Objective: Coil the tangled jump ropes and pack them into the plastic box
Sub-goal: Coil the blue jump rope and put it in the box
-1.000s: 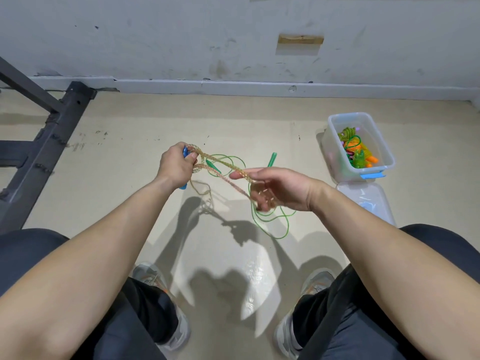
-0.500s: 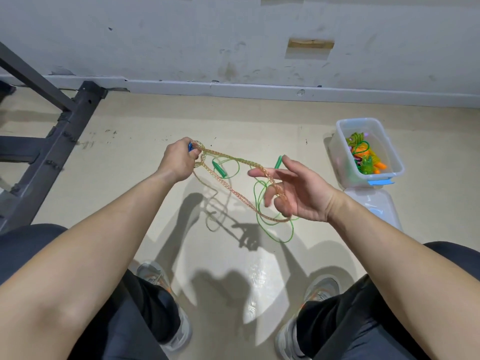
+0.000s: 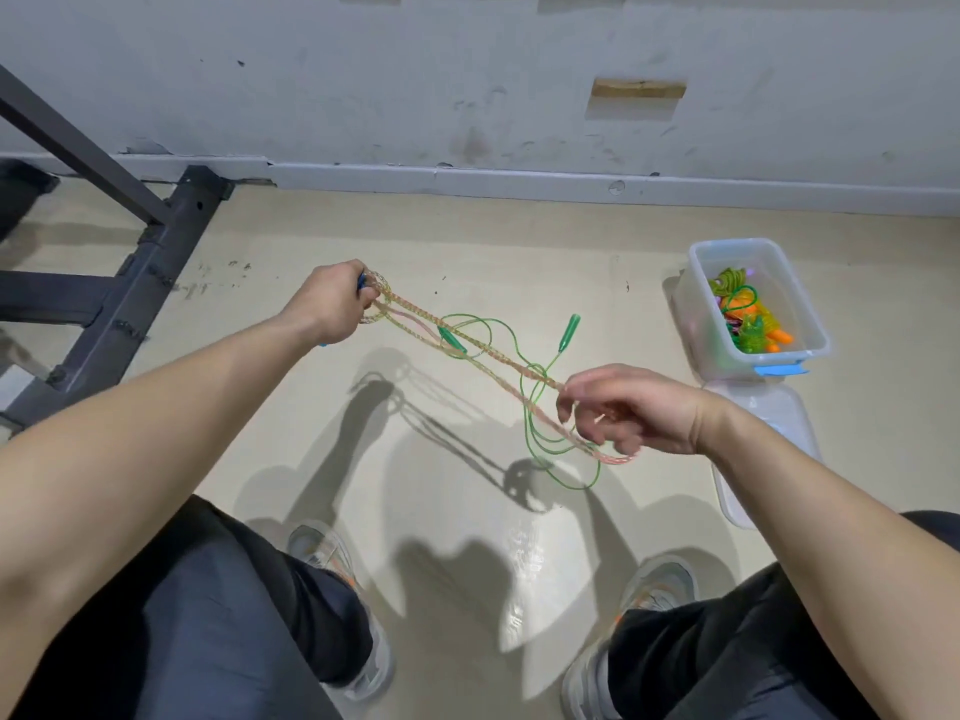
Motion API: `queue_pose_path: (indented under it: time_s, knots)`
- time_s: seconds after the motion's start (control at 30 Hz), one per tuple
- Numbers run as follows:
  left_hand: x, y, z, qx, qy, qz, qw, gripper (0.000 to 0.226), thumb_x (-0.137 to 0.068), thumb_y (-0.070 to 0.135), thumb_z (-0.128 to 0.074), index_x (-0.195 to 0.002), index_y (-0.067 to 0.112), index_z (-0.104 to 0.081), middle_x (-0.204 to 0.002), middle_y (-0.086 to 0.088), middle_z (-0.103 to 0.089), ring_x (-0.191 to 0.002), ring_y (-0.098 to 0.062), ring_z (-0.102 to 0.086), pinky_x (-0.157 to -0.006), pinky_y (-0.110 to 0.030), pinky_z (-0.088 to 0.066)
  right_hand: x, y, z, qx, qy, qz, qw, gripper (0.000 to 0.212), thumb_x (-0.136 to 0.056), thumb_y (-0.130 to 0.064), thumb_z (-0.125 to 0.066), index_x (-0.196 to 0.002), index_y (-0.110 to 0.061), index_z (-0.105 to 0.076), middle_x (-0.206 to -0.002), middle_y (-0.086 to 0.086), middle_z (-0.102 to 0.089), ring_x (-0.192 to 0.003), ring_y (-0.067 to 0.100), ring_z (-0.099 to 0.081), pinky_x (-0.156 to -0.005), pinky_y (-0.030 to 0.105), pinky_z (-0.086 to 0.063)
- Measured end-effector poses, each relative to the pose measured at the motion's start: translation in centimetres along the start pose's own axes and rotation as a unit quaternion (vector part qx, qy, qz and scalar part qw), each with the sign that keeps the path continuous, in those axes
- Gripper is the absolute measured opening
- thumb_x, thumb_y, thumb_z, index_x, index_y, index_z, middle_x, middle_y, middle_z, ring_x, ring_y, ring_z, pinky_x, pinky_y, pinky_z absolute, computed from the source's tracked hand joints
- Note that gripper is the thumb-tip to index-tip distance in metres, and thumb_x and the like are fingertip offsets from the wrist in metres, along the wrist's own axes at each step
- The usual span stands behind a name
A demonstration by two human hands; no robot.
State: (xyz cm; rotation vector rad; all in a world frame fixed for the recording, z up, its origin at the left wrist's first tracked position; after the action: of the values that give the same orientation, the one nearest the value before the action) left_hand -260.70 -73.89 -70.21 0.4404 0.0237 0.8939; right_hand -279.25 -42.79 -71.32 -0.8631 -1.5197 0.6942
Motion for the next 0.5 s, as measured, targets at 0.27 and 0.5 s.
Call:
queue_pose_path:
  time_s: [0.27, 0.5]
  knots:
    - [0.8, -0.6, 0.8, -0.033, -0.023, -0.031, 0.999, 0.015, -0.103, 0.021, -0.050, -0.100, 0.009, -0.059, -0.085, -0.011, -0.061, -0.072, -0.032, -0.055, -0.062, -0.037, -0.047, -0.9, 2.7, 0.1, 0.287, 0.050, -0.128, 0.948, 0.023, -0.094, -0.017, -0.057, -0.072, -0.011, -0.057, -0.063, 0.013, -0.068, -0.047, 0.020, -0.051, -0.061, 0.030, -0.043]
    - [1.0, -1.4, 0.7, -0.025, -0.006, -0.010, 1.000, 0.017, -0.103, 0.020, -0.050, -0.099, 0.006, -0.057, -0.089, -0.016, -0.060, -0.074, -0.032, -0.053, -0.058, -0.035, -0.043, -0.6, 3.2, 0.5, 0.346, 0.068, -0.251, 0.902, 0.043, -0.101, -0.031, -0.044, -0.070, -0.008, -0.062, -0.075, 0.015, -0.073, -0.047, 0.021, -0.050, -0.046, 0.021, -0.039]
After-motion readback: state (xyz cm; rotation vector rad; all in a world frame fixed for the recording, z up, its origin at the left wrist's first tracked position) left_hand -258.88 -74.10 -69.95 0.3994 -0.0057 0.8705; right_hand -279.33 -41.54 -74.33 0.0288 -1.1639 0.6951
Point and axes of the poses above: each hand's wrist, its own x-axis away from the middle knuckle, its own z-axis out of the back of the hand, y = z × x, the point moved 3 cm from there along -x, towards the middle knuckle
